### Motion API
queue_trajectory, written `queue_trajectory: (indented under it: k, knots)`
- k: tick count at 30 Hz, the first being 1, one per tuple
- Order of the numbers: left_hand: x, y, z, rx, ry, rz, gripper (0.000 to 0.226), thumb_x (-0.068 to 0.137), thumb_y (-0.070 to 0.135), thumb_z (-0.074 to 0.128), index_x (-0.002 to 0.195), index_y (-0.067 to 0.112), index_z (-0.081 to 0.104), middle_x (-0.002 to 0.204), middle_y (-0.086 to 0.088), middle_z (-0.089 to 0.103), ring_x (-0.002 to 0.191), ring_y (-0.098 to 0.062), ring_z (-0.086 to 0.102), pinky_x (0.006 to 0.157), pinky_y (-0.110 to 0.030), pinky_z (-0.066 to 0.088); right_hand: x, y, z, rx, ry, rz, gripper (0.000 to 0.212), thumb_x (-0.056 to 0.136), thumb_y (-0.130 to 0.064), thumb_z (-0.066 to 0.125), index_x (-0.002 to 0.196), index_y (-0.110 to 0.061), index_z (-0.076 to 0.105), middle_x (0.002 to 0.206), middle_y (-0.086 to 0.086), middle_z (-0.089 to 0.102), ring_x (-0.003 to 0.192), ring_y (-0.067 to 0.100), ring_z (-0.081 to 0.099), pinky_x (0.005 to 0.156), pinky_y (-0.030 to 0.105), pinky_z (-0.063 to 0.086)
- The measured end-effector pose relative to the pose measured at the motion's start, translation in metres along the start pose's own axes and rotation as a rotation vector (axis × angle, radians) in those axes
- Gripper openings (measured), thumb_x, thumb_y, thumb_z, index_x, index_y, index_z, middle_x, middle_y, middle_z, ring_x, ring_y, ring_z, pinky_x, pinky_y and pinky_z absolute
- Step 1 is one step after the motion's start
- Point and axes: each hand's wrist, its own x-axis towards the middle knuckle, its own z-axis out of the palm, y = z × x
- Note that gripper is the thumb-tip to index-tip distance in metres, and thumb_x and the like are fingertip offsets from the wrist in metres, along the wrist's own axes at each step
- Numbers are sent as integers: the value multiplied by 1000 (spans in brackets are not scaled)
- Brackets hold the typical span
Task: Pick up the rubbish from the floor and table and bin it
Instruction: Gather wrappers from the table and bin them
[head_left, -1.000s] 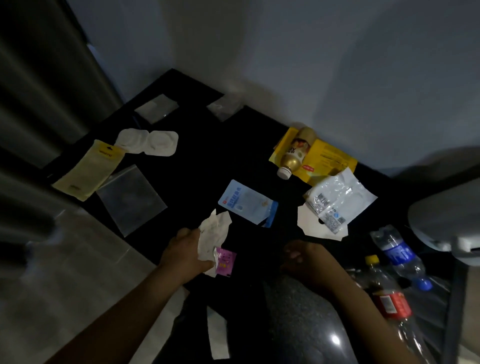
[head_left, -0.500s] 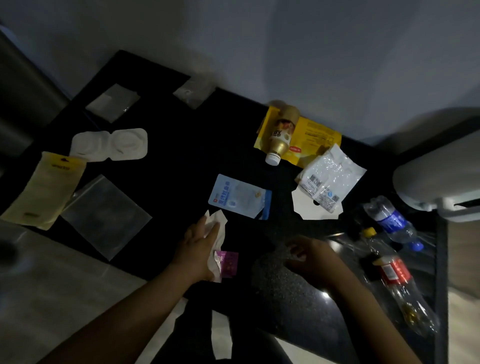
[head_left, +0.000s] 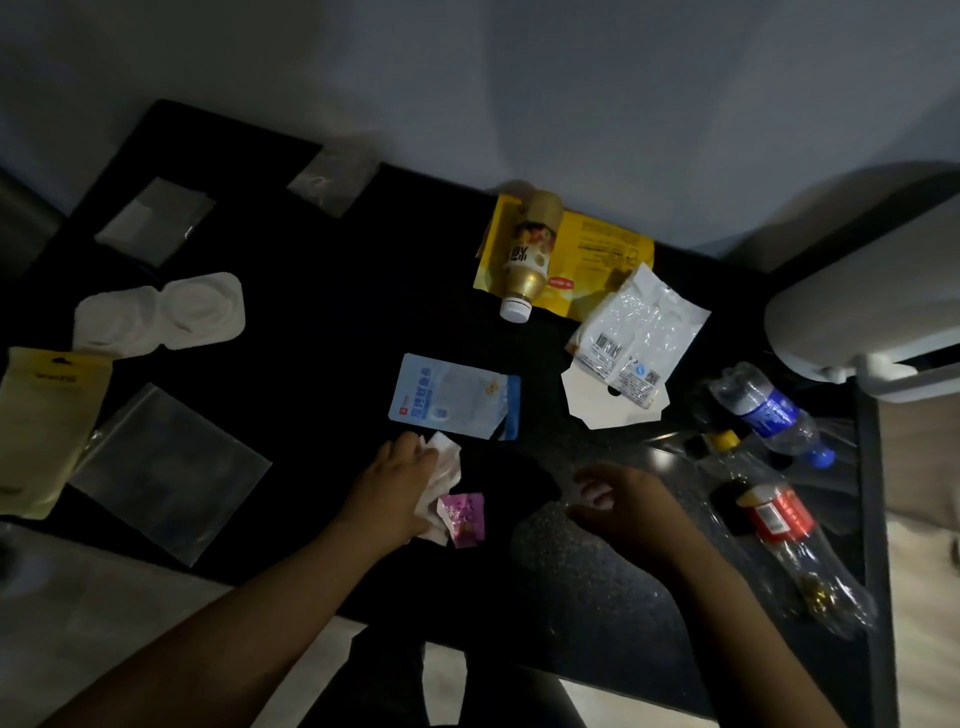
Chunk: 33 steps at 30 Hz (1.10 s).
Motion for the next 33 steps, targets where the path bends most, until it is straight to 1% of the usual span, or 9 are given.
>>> queue_trajectory:
  k: [5, 7, 10, 14, 17, 19, 21, 26, 33]
  knots:
    - [23, 9, -10, 132, 33, -58, 116, 66, 51, 77, 150, 28, 1, 153, -5, 2, 140, -29, 12, 113, -38, 25, 20, 9, -19, -9, 39, 21, 35, 82, -25, 69, 116, -19, 62, 105, 0, 67, 96, 16, 62, 86, 33, 52]
    - [35, 11, -17, 171, 34, -70, 117, 70, 53, 74, 150, 29, -8, 156, -6, -8, 144, -31, 2, 115, -41, 19, 32, 13, -30, -25, 95, 28, 40, 82, -24, 69, 120, -19, 60, 113, 3, 66, 103, 19, 61, 88, 33, 51]
    - [50, 12, -27, 172, 3, -67, 113, 75, 56, 68, 149, 29, -13, 157, -6, -18, 146, -32, -10, 117, -46, 14, 53, 23, -48, -29, 179, 45, 54, 82, -28, 71, 131, -17, 53, 130, 9, 55, 112, 23, 57, 93, 34, 45]
    - [54, 25, -33, 86, -133, -75, 124, 66, 71, 66, 146, 32, -21, 151, -2, -36, 140, -35, -31, 117, -54, 5, 88, 40, -62, -74, 307, 4, 75, 79, -34, 74, 142, -16, 38, 144, 18, 36, 128, 35, 40, 102, 41, 39]
    - [51, 45, -31, 25, -212, -142, 133, 60, 72, 70, 142, 36, -28, 148, -1, -43, 135, -38, -38, 113, -63, 6, 115, 49, -65, -94, 326, 10, 103, 71, -45, 78, 151, -23, 17, 157, 18, 10, 143, 41, 11, 113, 51, 22]
    - [51, 54, -29, 28, -241, -190, 136, 59, 70, 72, 142, 35, -29, 148, -2, -43, 134, -41, -38, 110, -67, 6, 131, 51, -63, -137, 289, 7, 120, 64, -54, 80, 152, -29, 2, 159, 16, -7, 143, 44, -9, 114, 57, 12]
    - [50, 55, -26, 72, -242, -221, 133, 62, 68, 72, 144, 34, -27, 150, -4, -40, 135, -42, -35, 110, -67, 7, 143, 52, -58, -170, 232, 7, 129, 58, -60, 80, 151, -32, -5, 158, 13, -17, 142, 45, -17, 111, 63, 10]
    - [46, 45, -20, 72, -164, -249, 117, 71, 59, 70, 149, 31, -12, 156, -4, -26, 141, -40, -25, 114, -58, 12, 143, 52, -33, -217, 133, 75, 135, 53, -66, 79, 149, -36, -11, 157, 6, -21, 142, 43, -16, 105, 70, 22]
    - [49, 40, -27, 68, -93, -227, 98, 75, 50, 72, 149, 30, 10, 157, -3, -8, 144, -36, -6, 112, -50, 26, 99, 55, 18, -311, 138, 86, 128, 60, -70, 71, 148, -34, -15, 156, 10, -22, 141, 47, -15, 108, 67, 19]
